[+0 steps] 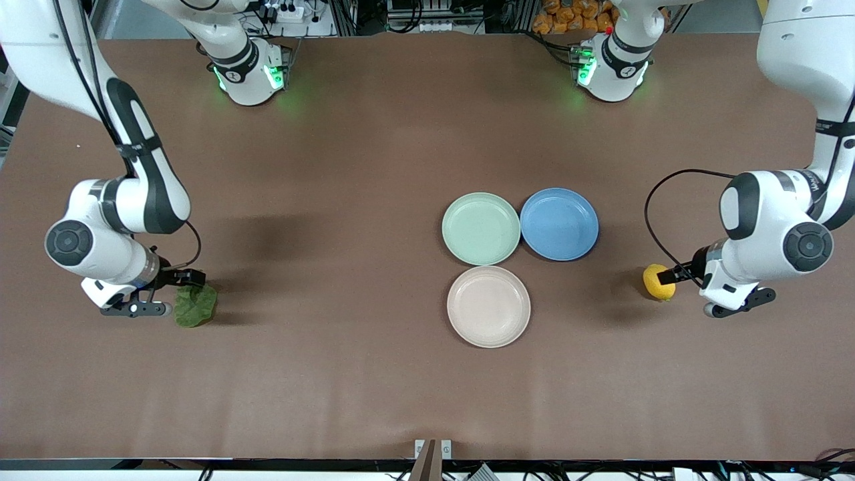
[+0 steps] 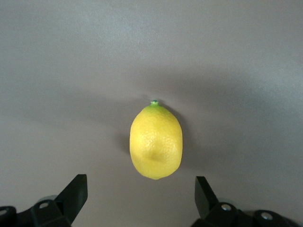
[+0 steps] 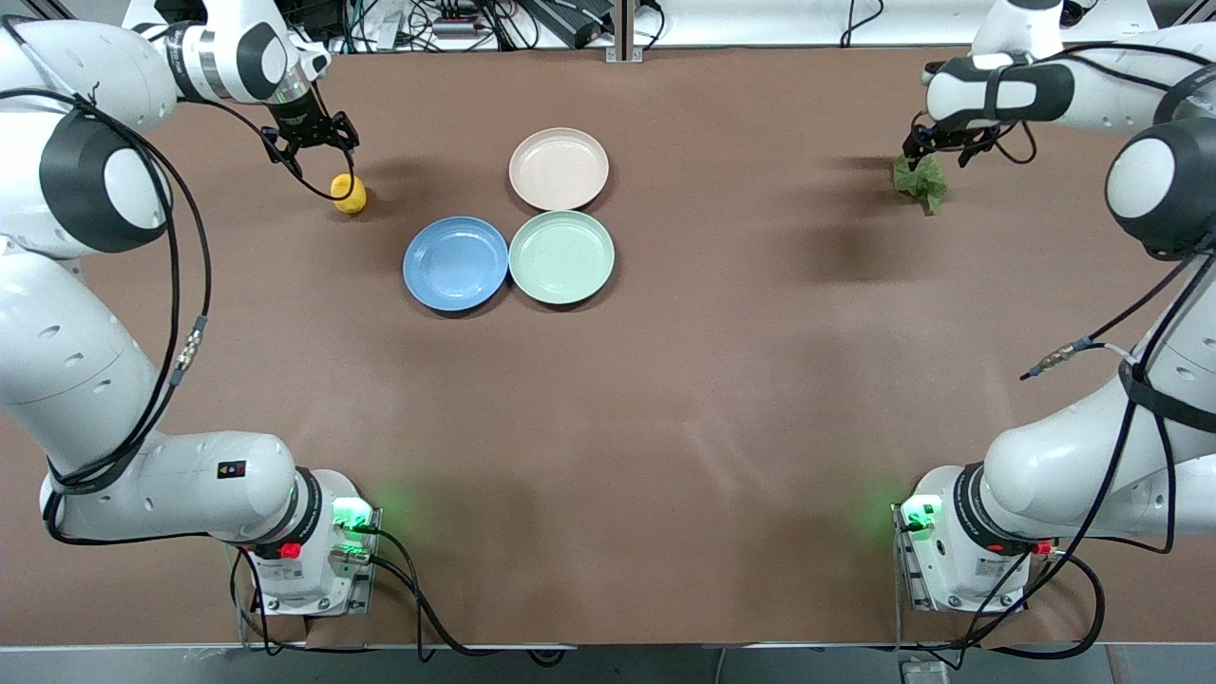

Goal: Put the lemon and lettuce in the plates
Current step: 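Close the right gripper on the lettuce while the left gripper grasps the lemon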

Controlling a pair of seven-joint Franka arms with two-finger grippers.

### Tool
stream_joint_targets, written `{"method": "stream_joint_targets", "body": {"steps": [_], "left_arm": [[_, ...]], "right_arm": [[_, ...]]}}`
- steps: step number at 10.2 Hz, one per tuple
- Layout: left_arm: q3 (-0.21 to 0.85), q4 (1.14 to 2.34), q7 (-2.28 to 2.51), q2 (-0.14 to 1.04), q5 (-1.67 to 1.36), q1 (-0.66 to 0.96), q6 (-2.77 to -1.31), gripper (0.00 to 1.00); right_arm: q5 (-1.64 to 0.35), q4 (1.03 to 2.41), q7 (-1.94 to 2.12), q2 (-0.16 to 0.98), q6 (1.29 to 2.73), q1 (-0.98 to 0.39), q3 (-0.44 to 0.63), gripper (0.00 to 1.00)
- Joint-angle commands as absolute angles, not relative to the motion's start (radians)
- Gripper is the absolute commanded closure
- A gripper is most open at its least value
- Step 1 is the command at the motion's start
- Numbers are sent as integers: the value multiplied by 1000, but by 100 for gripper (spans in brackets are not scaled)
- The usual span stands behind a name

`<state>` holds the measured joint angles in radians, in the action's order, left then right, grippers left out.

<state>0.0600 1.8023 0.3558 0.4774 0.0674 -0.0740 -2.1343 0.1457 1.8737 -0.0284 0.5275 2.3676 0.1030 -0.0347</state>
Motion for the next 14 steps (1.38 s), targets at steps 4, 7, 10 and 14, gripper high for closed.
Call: {"method": "stream_joint_targets", "body": {"steps": [4,7,10,14], "left_arm": [[60,1810,384,552,51,-75,-2232,0],[61,1819,383,586,52,-74,-2278,0],[61,1819,370,603,52,-74,-2278,25],[60,1815,370,600,61,-71,-2278,100]], "right_arm": [[166,1871,17,604,2497,149,-43,32],[164,1879,28,627,2554,160,-43,50],[164,1876,28,632,2550,160,-43,100],[132,1795,2,555,2397,120,-43,100]]}}
